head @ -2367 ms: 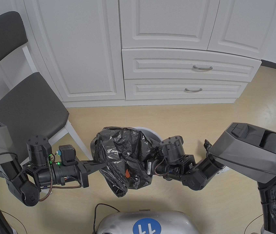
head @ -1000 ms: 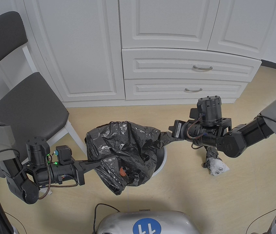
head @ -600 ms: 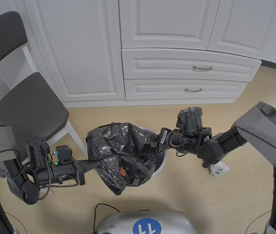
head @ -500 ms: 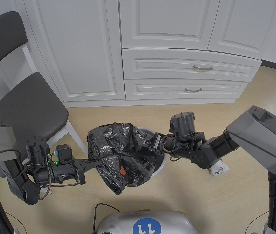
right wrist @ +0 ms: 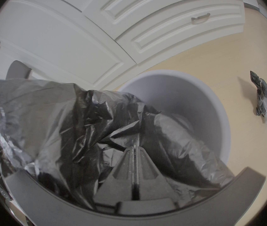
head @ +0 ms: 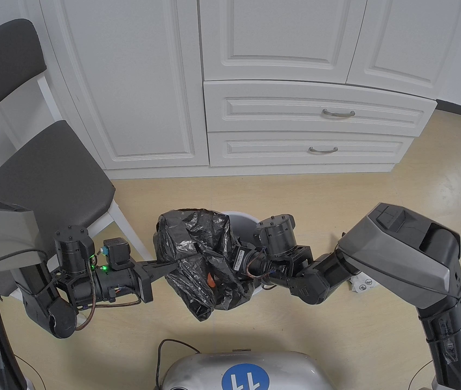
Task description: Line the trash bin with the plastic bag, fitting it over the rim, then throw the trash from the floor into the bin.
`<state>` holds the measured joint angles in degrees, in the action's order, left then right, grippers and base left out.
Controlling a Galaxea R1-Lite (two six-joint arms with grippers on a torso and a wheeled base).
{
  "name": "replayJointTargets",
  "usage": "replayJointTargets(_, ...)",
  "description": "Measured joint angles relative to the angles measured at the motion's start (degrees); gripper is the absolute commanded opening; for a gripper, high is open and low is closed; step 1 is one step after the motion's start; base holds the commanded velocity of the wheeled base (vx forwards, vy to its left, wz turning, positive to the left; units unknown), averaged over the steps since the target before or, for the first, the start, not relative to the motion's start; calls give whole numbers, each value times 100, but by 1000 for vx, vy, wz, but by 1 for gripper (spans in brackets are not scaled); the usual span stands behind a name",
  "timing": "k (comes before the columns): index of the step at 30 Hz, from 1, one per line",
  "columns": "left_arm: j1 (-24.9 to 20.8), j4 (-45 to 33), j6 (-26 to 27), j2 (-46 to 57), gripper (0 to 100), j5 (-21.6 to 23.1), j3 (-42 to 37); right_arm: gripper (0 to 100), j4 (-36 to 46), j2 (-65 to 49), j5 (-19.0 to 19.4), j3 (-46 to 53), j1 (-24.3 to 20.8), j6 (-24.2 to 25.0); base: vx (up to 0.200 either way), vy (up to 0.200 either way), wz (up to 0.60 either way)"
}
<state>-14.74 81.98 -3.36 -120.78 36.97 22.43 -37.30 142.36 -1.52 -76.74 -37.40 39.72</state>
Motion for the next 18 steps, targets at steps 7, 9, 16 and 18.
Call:
replayJointTargets(7,-227,-45,-5,-85,0,-317,232,0,6,428,-304,-536,113,32,0,0,0)
replayJointTargets(9,-301,-63,-5,-102,0,-418,289,0,6,546,-424,-755,127,73,0,0,0)
replayJointTargets(16,-697,-88,-2,-160,0,-822,483,0,-38,720,-572,-1078,141,301,0,0,0)
replayJointTargets(18,-800,-100,0,-160,0,-873,524,0,-55,662,-583,-1039,141,333,0,0,0)
